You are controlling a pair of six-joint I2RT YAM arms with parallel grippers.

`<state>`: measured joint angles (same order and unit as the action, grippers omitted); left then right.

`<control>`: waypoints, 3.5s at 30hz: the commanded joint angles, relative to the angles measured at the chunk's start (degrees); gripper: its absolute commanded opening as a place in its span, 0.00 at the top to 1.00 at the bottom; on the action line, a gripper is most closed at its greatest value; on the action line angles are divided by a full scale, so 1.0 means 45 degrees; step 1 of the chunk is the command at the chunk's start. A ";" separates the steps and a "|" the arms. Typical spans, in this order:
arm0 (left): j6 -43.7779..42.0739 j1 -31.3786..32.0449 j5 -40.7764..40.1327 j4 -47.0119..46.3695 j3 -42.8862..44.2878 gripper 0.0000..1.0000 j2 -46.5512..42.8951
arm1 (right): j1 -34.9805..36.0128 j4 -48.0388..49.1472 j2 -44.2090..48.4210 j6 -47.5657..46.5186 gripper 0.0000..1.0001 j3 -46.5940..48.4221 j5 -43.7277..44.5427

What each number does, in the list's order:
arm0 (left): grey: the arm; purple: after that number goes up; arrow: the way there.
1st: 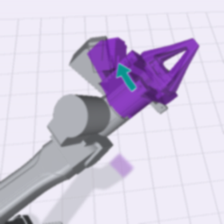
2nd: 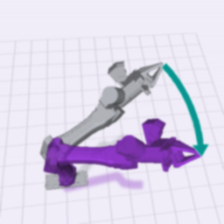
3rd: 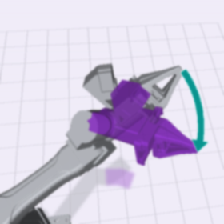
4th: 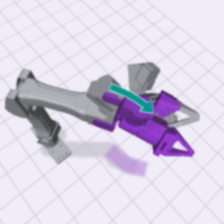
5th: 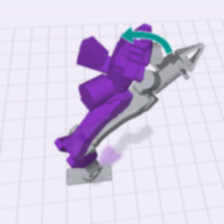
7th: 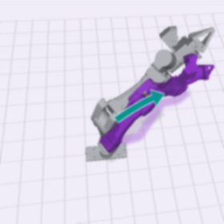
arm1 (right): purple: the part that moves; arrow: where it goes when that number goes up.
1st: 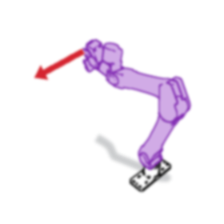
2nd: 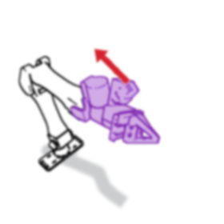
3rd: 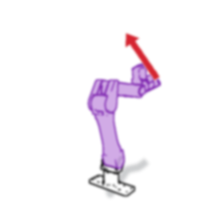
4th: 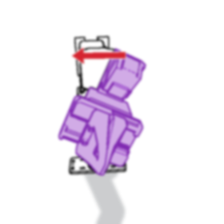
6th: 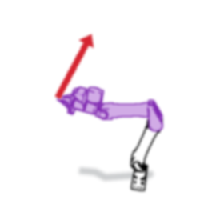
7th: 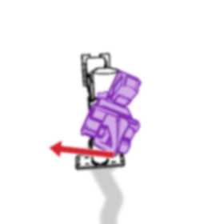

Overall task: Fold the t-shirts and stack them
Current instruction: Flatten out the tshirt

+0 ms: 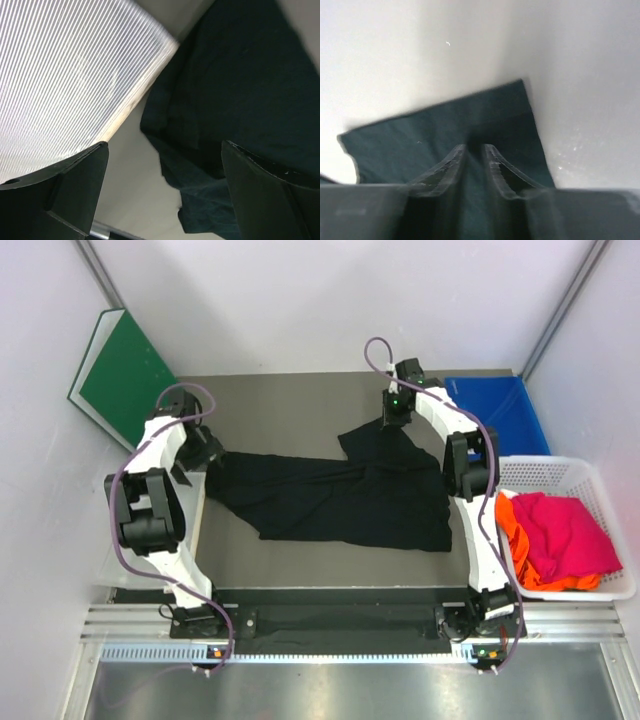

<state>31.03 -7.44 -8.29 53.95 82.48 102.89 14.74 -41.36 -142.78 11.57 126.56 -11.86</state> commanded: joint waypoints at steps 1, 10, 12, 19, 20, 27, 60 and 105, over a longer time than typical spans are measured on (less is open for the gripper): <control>-0.0663 0.0111 0.0495 -0.1266 0.1006 0.01 0.0572 | 0.0396 -0.0789 -0.0596 0.0026 0.97 -0.0370 0.0525; -0.1016 0.0130 0.0202 -0.1541 0.3698 0.03 0.3363 | 0.0396 -0.0651 0.0166 0.0006 1.00 -0.0840 0.0721; -0.0957 0.0150 0.0319 -0.1560 0.3995 0.07 0.3970 | 0.0396 -0.0632 0.0283 -0.0013 1.00 -0.1015 0.0701; -0.0937 0.0209 0.0222 -0.1581 0.5127 0.41 0.5433 | 0.0298 -0.0632 0.0732 -0.0130 1.00 -0.1523 0.0643; -0.0976 0.0247 0.0319 -0.1502 0.5245 0.47 0.5571 | 0.0259 -0.0671 0.0830 -0.0150 1.00 -0.1543 0.0623; -0.0938 0.0365 0.0125 -0.1071 0.5870 1.00 0.5496 | -0.0170 -0.0984 0.1825 -0.0287 1.00 -0.1582 0.0721; 0.0743 0.0736 0.3484 -0.4470 0.1985 1.00 -0.1849 | -0.1460 0.2394 0.2947 0.1530 0.22 -0.2309 -0.2657; -0.0117 0.1595 0.3445 -0.3689 0.2238 1.00 -0.0873 | -0.0173 0.3354 -0.2177 0.3542 0.23 0.0565 -0.3655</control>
<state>31.35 -0.64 6.72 37.41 90.00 99.90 10.41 -19.77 -148.38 28.69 127.87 -31.62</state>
